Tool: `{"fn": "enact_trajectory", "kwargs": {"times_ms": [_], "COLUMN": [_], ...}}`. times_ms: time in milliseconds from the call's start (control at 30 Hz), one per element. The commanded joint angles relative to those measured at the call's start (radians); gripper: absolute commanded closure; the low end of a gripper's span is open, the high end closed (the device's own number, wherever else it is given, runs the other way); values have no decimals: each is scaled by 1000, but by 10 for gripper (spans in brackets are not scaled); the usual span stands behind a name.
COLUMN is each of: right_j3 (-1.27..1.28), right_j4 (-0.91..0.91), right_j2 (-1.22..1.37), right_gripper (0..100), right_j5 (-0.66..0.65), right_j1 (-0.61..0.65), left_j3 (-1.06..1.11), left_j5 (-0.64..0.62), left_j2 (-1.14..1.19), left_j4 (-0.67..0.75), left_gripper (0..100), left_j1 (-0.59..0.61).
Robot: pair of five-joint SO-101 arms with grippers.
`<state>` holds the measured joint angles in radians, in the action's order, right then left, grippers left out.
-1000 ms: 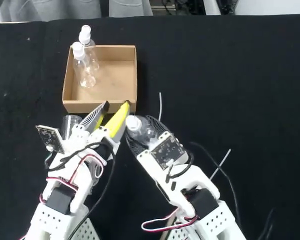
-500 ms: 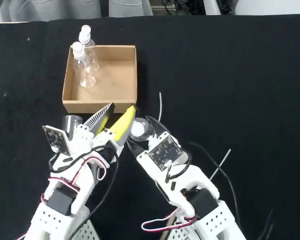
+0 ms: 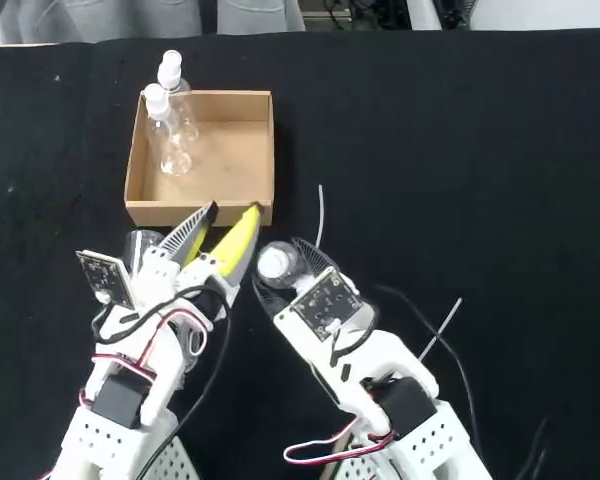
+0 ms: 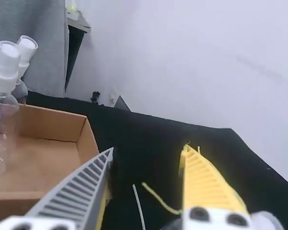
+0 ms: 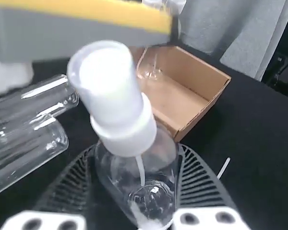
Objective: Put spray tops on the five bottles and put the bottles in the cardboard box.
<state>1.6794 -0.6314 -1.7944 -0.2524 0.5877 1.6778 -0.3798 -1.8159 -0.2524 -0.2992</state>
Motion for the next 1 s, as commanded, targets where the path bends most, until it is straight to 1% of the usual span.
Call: {"fn": "enact_trajectory", "kwargs": {"times_ms": [0,233,467,967], "right_j3": [-13,-10,-8,-1], "right_j4": [-31,-54,-72,-74], "right_j2": [-133,-133,-133,-133], "right_gripper": [928,928,928,928], "right_j5": [-6,-6,-6,-6], "right_j1": [14,14,14,14], "left_j3": [5,5,7,22], "left_j5": [9,11,11,11], "left_j2": [-11,-9,-9,-5], "left_j4": [51,44,43,41], "left_gripper": [791,791,791,795], "left_j1": [35,94,223,444]}}
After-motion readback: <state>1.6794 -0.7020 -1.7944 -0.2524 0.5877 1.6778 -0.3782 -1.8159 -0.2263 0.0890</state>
